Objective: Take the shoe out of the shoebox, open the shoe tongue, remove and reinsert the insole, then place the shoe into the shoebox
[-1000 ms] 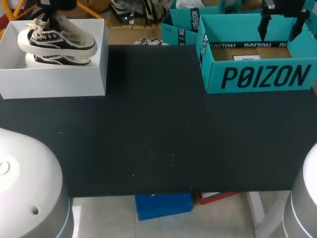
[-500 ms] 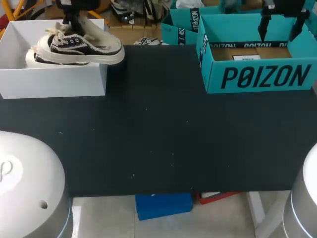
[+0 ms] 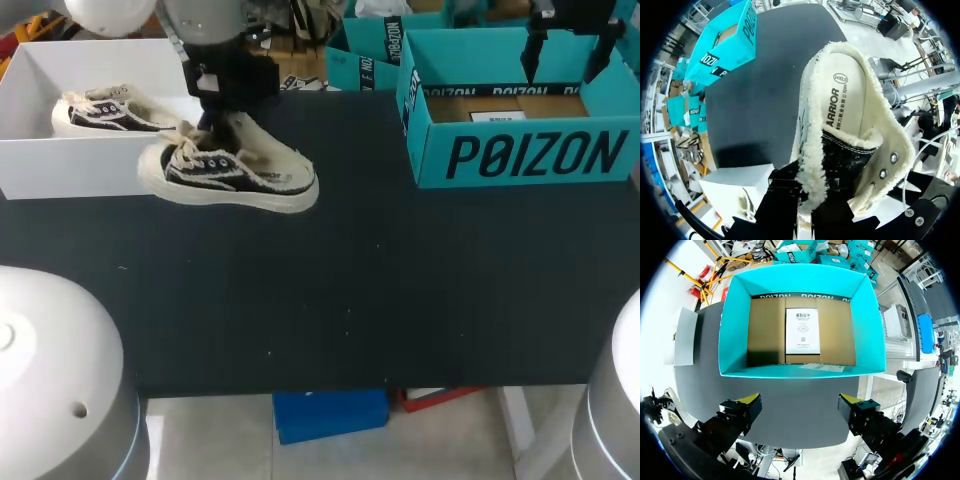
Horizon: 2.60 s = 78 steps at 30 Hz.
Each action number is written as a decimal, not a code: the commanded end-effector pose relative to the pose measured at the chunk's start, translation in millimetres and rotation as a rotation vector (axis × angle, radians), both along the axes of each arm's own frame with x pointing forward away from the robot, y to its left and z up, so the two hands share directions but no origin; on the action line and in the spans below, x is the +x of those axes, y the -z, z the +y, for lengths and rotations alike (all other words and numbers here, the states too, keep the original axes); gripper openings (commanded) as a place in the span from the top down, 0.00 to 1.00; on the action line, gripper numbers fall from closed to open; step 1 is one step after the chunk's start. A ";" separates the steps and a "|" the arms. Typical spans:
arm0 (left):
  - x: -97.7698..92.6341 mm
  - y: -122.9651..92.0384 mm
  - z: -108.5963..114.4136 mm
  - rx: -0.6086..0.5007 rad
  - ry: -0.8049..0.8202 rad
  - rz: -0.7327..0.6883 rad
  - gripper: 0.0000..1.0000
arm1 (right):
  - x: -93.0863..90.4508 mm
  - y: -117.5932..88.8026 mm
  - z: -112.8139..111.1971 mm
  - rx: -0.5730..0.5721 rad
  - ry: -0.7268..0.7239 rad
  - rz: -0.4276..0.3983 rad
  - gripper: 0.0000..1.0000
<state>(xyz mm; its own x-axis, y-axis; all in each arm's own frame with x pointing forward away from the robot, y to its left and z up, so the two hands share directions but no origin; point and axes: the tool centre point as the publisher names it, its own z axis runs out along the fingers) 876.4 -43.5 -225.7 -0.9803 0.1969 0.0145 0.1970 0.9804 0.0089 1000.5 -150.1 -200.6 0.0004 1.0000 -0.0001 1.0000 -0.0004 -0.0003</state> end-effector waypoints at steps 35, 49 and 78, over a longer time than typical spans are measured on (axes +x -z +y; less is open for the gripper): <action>-17.1 161.2 -61.2 0.067 -0.074 0.155 1.00 | 0.1 -0.3 0.1 -0.001 0.000 0.000 0.00; -7.9 110.3 -49.7 -0.020 -0.050 0.154 0.00 | 0.1 -0.3 0.1 -0.001 0.000 0.000 0.00; -39.0 -10.5 67.1 -0.576 -0.111 0.075 0.00 | 0.1 -0.3 0.1 -0.001 0.000 0.000 0.00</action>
